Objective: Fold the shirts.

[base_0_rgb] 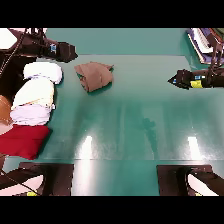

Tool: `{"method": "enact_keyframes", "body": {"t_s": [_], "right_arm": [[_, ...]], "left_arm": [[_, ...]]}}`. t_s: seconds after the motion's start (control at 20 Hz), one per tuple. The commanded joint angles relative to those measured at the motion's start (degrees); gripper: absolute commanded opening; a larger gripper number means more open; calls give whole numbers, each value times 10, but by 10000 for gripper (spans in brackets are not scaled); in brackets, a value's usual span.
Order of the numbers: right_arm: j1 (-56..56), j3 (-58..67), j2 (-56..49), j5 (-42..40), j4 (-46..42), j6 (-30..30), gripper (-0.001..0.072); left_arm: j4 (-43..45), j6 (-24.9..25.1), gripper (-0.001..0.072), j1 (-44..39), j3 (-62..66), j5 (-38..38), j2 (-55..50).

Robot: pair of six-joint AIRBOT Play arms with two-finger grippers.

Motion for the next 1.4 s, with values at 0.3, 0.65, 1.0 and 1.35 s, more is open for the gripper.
{"method": "enact_keyframes", "body": {"t_s": [0.3,0.65,1.0,1.35], "right_arm": [[1,0,0,-16,2,0,13],[1,0,0,-6,4,0,13],[1,0,0,7,4,0,13],[-12,55,44,2,-2,0,13]], "left_arm": [[50,-19,506,0,0,112,-37],[67,-63,510,0,0,78,-229],[4,-61,345,0,9,151,-282],[47,-56,24,8,141,93,-172]]}}
